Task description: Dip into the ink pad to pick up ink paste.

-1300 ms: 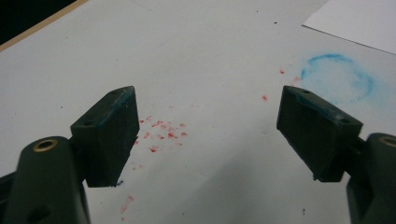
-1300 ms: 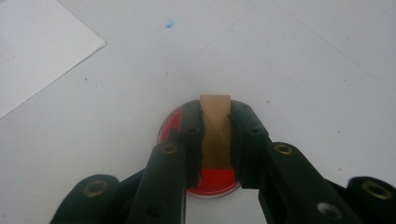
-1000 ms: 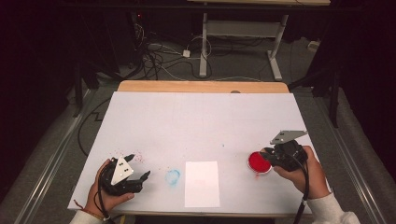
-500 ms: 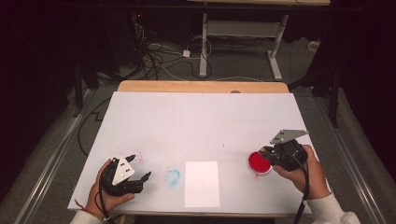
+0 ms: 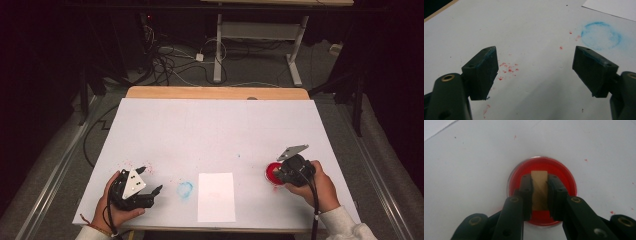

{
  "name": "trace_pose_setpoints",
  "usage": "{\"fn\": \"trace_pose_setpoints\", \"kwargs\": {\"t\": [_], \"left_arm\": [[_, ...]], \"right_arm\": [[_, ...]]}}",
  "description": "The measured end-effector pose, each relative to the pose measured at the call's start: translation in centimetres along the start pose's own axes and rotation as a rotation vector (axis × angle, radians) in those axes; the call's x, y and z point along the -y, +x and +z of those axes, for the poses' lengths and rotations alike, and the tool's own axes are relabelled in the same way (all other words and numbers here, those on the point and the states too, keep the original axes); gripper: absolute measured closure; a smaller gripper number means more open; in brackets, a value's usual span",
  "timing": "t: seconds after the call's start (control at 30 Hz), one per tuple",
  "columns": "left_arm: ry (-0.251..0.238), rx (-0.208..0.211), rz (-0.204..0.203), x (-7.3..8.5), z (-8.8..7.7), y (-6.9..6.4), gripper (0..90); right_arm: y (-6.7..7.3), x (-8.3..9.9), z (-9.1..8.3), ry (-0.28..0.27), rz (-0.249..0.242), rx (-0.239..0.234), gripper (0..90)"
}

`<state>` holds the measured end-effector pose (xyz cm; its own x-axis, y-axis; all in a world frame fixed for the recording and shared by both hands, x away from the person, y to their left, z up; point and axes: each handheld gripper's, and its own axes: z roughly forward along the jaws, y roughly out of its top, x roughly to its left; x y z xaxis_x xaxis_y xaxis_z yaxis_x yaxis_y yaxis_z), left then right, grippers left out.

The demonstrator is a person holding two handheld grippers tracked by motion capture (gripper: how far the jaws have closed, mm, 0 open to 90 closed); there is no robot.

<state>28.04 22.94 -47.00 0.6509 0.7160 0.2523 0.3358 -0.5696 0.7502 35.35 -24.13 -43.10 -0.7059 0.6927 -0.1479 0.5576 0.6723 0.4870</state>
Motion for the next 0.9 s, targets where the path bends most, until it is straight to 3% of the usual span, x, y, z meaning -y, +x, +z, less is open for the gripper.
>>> {"fn": "trace_pose_setpoints", "kwargs": {"t": [0.13,0.3,0.9], "left_arm": [[0.003,-0.001,0.002,0.0,0.01,-0.04,20.4],[-0.001,-0.001,0.002,-0.03,-0.02,-0.09,20.5],[0.009,0.002,0.008,-0.17,-0.07,-0.34,20.5]], "right_arm": [[-0.13,0.12,0.07,0.002,0.011,-0.012,76.4],[0.43,-0.05,0.18,0.017,-0.021,0.026,76.5],[0.16,0.11,0.27,0.01,0.002,0.011,76.6]]}}
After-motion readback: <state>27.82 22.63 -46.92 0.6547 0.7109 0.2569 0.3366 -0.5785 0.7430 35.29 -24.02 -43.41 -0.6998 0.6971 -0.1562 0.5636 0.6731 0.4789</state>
